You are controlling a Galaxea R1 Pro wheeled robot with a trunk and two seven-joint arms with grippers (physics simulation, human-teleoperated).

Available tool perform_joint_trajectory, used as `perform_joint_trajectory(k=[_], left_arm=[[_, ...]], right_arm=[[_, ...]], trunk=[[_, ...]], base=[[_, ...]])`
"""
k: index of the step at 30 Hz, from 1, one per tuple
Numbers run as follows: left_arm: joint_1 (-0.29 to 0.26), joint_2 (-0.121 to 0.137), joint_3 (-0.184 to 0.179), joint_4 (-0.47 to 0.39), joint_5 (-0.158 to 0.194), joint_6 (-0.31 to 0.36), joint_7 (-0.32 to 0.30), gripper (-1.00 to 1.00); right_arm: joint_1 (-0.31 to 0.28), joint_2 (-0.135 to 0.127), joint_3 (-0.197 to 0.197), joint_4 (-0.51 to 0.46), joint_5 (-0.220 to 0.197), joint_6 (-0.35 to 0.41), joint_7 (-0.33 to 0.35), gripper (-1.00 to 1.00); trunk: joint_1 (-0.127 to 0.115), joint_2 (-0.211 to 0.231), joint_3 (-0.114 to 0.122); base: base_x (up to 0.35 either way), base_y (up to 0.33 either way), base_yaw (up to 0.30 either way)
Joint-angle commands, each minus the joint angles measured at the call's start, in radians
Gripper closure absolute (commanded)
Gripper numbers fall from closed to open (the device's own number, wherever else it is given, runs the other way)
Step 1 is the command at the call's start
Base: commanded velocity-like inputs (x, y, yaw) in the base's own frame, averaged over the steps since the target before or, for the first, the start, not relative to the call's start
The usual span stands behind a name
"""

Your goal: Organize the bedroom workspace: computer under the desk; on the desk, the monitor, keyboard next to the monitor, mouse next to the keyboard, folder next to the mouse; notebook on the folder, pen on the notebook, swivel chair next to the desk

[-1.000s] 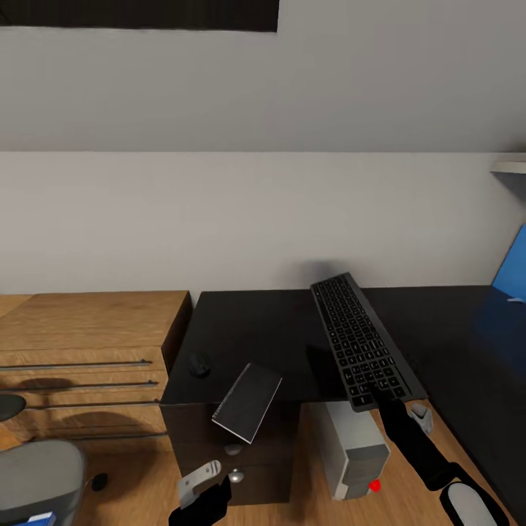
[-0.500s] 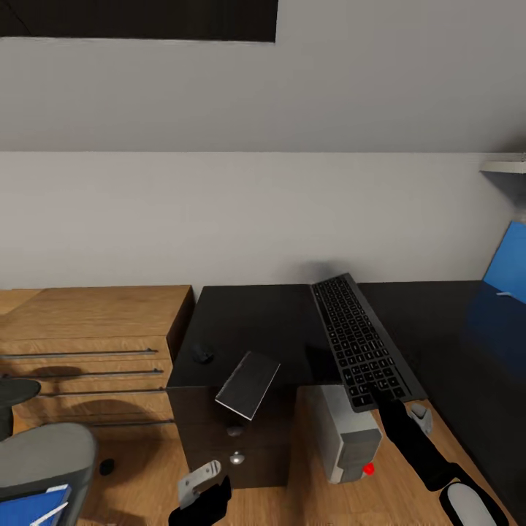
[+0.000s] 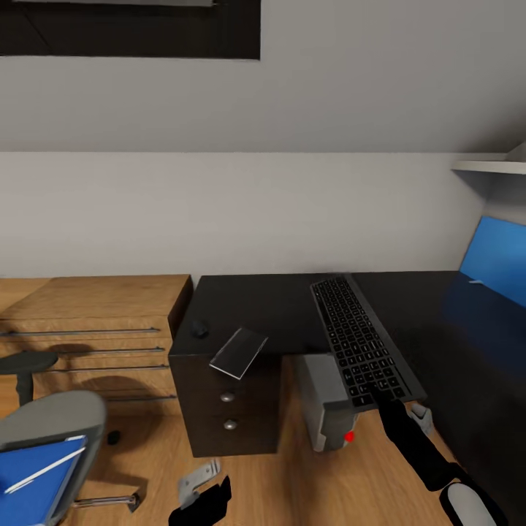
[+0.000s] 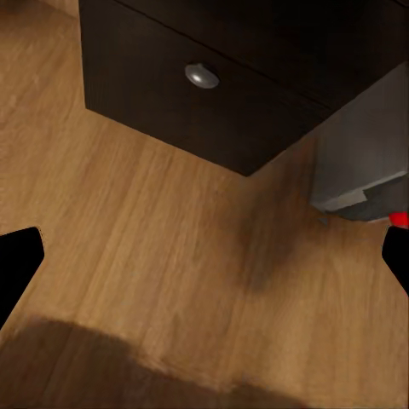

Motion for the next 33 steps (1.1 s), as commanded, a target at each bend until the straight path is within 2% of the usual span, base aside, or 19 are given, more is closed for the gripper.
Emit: perform_joint_trajectory(k=[1,5,8,21,33], left_arm=[[0.000,0.001,-0.001,-0.002,0.003,0.004,0.006,-1.00],[0.000,0.001,-0.001,-0.002,0.003,0.004,0.006,-1.00],[0.000,0.002,-0.001,-0.002,0.003,0.003,0.006,-1.00],[0.000,0.002,-0.001,-0.002,0.003,0.003,0.005,-1.00],[0.000,0.002,0.000,-0.001,0.003,0.001,0.005,-1.00]], right_arm=[[0.000,0.000,-0.002,0.000,-0.010,0.007,0.002,1.00],[-0.001,0.000,-0.002,-0.001,-0.010,0.007,0.002,1.00],[-0.001,-0.001,-0.002,0.002,-0.012,0.007,0.002,1.00],[-0.001,-0.001,-0.002,0.002,-0.011,0.008,0.001,1.00],[-0.001,0.001,-0.001,0.022,-0.012,0.007,0.002,1.00]], trunk=[[-0.001,-0.001,-0.001],[-0.001,-0.001,-0.001],[-0.012,0.020,0.009],[-0.012,0.020,0.009],[-0.058,0.104,0.046]], base=[[-0.335,-0.114,0.000],[-0.335,-0.105,0.000],[-0.335,-0.077,0.000],[-0.335,-0.075,0.000],[-0.335,-0.019,0.000]])
